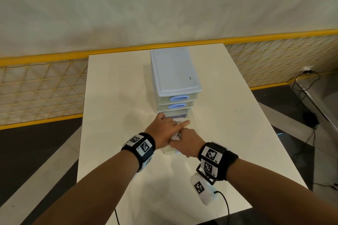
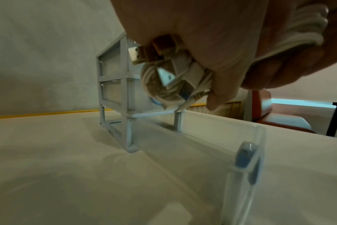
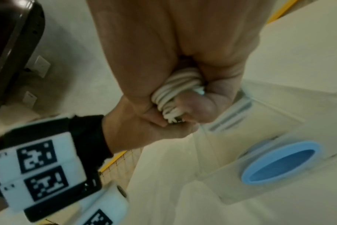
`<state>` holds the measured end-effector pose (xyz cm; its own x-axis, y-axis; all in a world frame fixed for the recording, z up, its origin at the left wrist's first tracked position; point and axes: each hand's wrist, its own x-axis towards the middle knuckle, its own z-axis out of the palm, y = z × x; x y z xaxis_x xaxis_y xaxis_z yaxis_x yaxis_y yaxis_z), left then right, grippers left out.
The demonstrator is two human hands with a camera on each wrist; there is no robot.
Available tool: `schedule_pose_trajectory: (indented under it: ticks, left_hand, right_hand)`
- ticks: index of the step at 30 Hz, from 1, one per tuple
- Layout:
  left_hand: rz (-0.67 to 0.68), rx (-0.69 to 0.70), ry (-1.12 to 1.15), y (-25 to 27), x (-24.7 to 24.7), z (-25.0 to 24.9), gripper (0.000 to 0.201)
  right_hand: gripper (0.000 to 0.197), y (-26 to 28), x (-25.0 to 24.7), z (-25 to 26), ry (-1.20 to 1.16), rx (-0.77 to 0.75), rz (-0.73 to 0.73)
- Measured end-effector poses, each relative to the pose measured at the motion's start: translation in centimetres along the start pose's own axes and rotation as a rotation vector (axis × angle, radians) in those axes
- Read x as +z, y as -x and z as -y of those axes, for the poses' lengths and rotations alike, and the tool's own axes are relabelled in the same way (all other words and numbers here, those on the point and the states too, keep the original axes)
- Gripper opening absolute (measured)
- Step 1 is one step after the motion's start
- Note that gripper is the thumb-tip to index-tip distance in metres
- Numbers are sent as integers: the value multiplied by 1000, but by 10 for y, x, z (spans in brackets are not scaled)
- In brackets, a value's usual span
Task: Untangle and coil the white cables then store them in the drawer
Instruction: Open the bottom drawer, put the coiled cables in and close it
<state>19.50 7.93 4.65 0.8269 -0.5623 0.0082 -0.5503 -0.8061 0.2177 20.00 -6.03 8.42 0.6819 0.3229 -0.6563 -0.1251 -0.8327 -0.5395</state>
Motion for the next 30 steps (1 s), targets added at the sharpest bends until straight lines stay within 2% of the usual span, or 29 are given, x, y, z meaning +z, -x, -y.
schedule_pose_trajectory:
  ticks: [2,4,9,11,14,16,19,21,24,27,30]
  left_hand:
    - [29,-25,52,-2,-1,3,87]
    - [-41,-50,97,-1,-7,7,89]
    - [-509,-287,206,7,-29,37,48]
    - [-568,-360,199,10,-36,46,47]
    - [-508,-375,172,12,-38,51,52]
    - [-444,-369,169,12,-35,51,55]
    - [-329,-366,176,11,-30,50,58]
    - [-263,-381,184,11,-29,49,62]
    - [-229,-387,191,10,-34,48,66]
    - [-204,-397,215,12,-36,50,68]
    - [-200,-386,249,14,-34,51,71]
  right_hand:
    - [32,-3,0,-4,23,20,-51]
    - [30,-9,-4,-10,26,59,-102]
    - [24,-23,-17,-22,74,215,-204]
    - [21,-31,-13,-22,72,241,-209]
    - [22,-45,2,-18,90,256,-219]
    - [33,-56,15,-15,123,283,-228]
    - [68,-69,30,-10,252,318,-276]
    - [92,-75,37,-7,255,342,-283]
    - [114,-76,43,-4,211,370,-245]
    - [117,-70,39,-9,279,334,-126]
    - [132,-58,20,-22,206,268,50]
